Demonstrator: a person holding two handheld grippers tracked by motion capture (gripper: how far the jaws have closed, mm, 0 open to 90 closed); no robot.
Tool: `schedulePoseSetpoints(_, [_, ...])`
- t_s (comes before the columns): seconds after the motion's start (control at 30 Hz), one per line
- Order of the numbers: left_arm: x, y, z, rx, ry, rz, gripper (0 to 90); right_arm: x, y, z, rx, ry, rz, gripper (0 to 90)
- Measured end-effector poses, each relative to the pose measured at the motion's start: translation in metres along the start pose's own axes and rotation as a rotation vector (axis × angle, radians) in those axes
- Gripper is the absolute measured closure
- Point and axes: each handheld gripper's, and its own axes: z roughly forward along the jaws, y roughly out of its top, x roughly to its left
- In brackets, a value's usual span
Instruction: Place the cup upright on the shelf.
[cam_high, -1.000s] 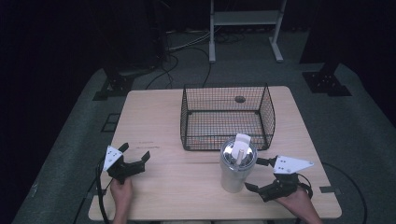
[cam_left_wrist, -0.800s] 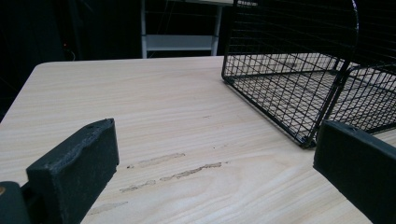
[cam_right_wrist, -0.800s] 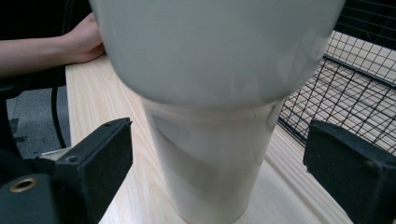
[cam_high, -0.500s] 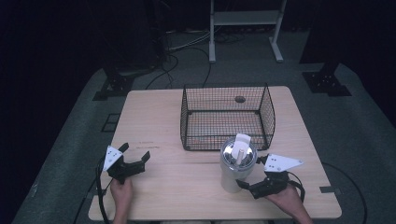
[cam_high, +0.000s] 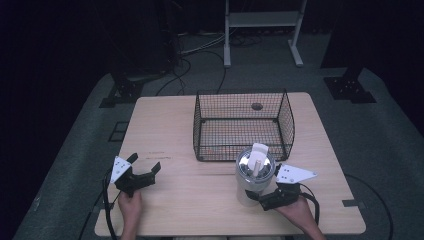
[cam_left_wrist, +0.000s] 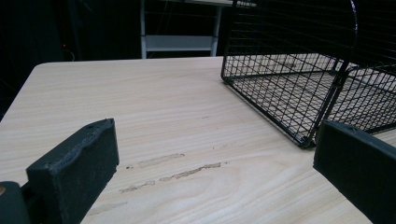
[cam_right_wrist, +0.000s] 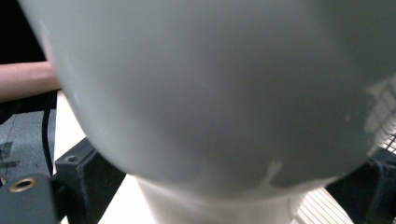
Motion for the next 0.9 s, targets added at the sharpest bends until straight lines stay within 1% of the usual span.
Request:
schedulePoseSetpoints(0.27, [-0.0002,-0.0001,0.0000,0.000,0.000,0.001,0.0,0.0006,0.0003,0.0062,-0.025,0.002,0.008,6.8])
schedulePoseSetpoints(0.37, [-0.0001,-0.0001,0.0000,0.000,0.000,0.000,0.0,0.0005,0.0005,0.0069,-0.028,0.001,0.002,7.2])
schedulePoseSetpoints(0.63, [0.0000,0.0000,-0.0001,0.000,-0.001,-0.001,0.0,0.0003,0.0021,0.0055,-0.017,-0.002,-0.016,8.5])
schedulePoseSetpoints(0.73, [-0.0001,-0.0001,-0.0001,-0.001,-0.001,-0.001,0.0,-0.0008,0.0033,0.0056,-0.008,0.008,-0.017,8.6])
schedulePoseSetpoints(0.77, [-0.0002,-0.0001,-0.0001,0.000,-0.001,0.001,0.0,-0.0031,0.0054,0.0058,0.004,0.019,-0.014,8.6])
schedulePoseSetpoints(0.83, [-0.0002,-0.0001,-0.0001,0.000,0.000,0.001,0.0,-0.0037,0.0060,0.0060,0.007,0.022,-0.012,8.6])
schedulePoseSetpoints(0.9, [-0.0002,-0.0001,-0.0001,-0.001,-0.001,-0.001,0.0,-0.0055,0.0097,0.0067,0.010,0.037,-0.009,8.7])
